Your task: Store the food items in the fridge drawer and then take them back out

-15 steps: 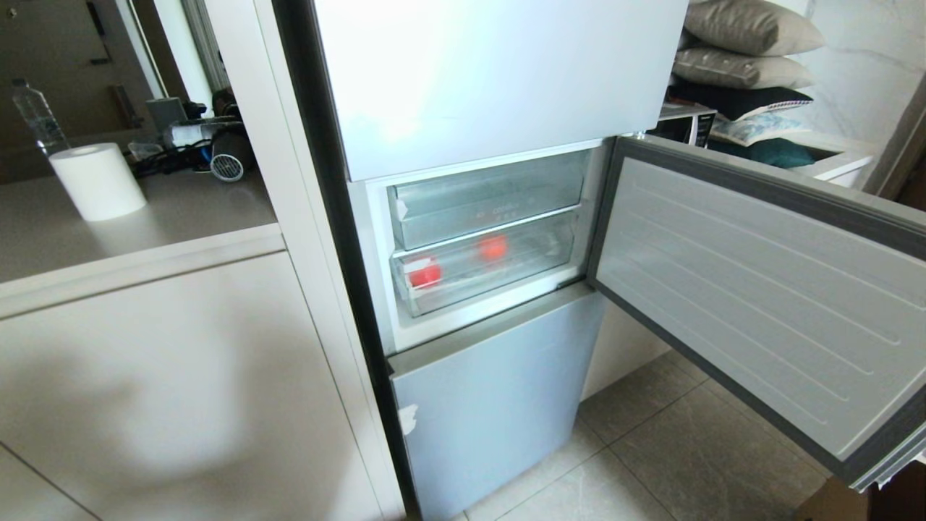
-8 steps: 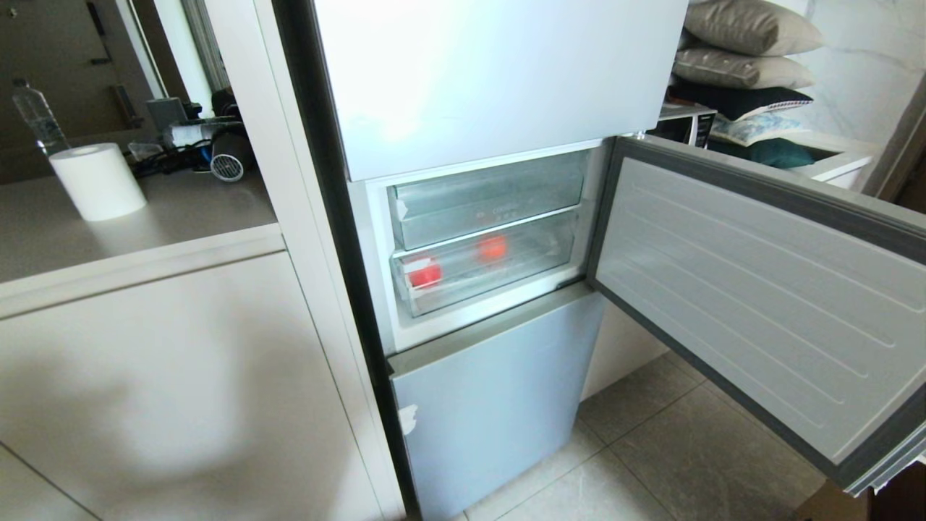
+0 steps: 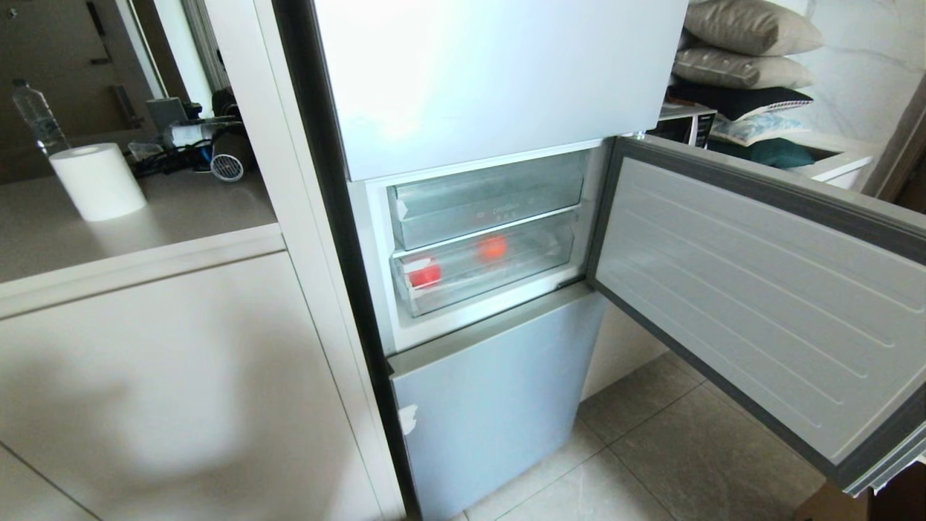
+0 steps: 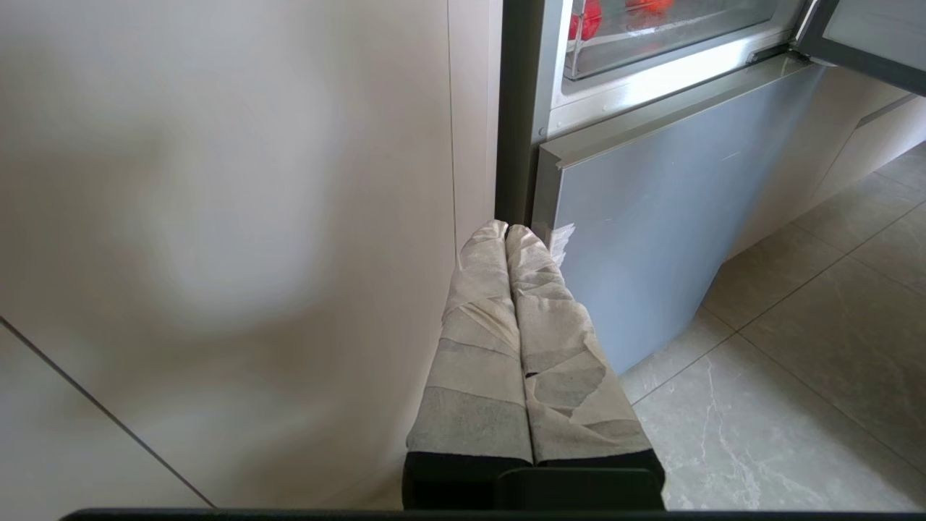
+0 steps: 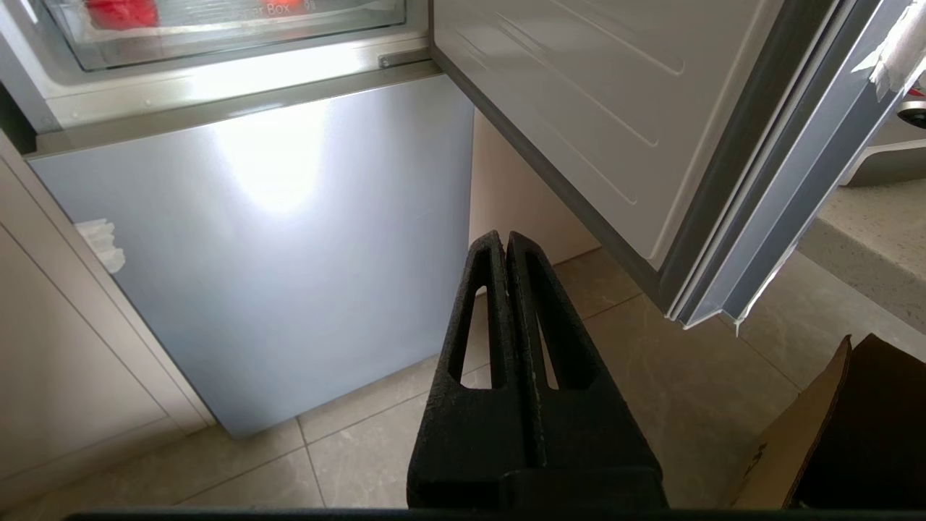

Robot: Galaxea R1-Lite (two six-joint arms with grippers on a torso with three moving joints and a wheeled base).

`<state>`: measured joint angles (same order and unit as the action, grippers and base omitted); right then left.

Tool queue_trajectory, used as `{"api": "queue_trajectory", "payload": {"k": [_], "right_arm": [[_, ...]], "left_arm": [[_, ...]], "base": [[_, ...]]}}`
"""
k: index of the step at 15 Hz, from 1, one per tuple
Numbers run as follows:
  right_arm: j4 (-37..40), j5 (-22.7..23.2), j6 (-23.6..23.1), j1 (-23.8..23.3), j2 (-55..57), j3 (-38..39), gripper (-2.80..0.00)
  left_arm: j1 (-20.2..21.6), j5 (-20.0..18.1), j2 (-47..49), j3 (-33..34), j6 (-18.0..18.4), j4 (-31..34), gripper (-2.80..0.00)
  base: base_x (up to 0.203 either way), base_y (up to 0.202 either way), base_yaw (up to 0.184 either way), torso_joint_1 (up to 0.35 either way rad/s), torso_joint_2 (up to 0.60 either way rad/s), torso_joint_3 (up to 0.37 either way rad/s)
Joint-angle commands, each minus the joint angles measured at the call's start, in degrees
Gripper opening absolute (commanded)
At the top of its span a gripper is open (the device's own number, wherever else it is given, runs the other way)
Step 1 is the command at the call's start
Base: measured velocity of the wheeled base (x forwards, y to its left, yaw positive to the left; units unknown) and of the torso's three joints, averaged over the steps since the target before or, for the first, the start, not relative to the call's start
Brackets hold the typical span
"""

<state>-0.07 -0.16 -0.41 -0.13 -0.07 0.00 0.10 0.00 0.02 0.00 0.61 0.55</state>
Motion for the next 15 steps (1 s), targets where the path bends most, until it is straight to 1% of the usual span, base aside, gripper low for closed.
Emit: {"api": "queue_trajectory", "payload": {"k": [1, 4, 6, 11, 15], "right_arm": [[0.0, 0.0, 0.0, 0.0, 0.0, 0.0, -2.8], [0.0, 0.0, 0.0, 0.0, 0.0, 0.0, -2.8], [0.1, 0.0, -1.0, 0.0, 0.0, 0.1, -2.8], [0.1, 0.0, 0.1, 0.0, 0.0, 0.0, -2.8], [0.1, 0.0, 0.0, 0.0, 0.0, 0.0, -2.8]], "left_arm": [[0.1, 0.0, 0.1, 0.0, 0.0, 0.0, -2.8], [0.0, 0.0, 0.1, 0.0, 0.0, 0.0, -2.8], [0.0, 0.0, 0.1, 0.0, 0.0, 0.0, -2.8], [0.0, 0.0, 0.1, 0.0, 0.0, 0.0, -2.8], [0.0, 0.0, 0.1, 0.0, 0.0, 0.0, -2.8]], "base": [[0.0, 0.0, 0.0, 0.0, 0.0, 0.0], [0.0, 0.0, 0.0, 0.0, 0.0, 0.0], [0.0, 0.0, 0.0, 0.0, 0.0, 0.0], [0.0, 0.0, 0.0, 0.0, 0.0, 0.0], [0.001, -0.002, 0.016, 0.001, 0.0, -0.001]]}}
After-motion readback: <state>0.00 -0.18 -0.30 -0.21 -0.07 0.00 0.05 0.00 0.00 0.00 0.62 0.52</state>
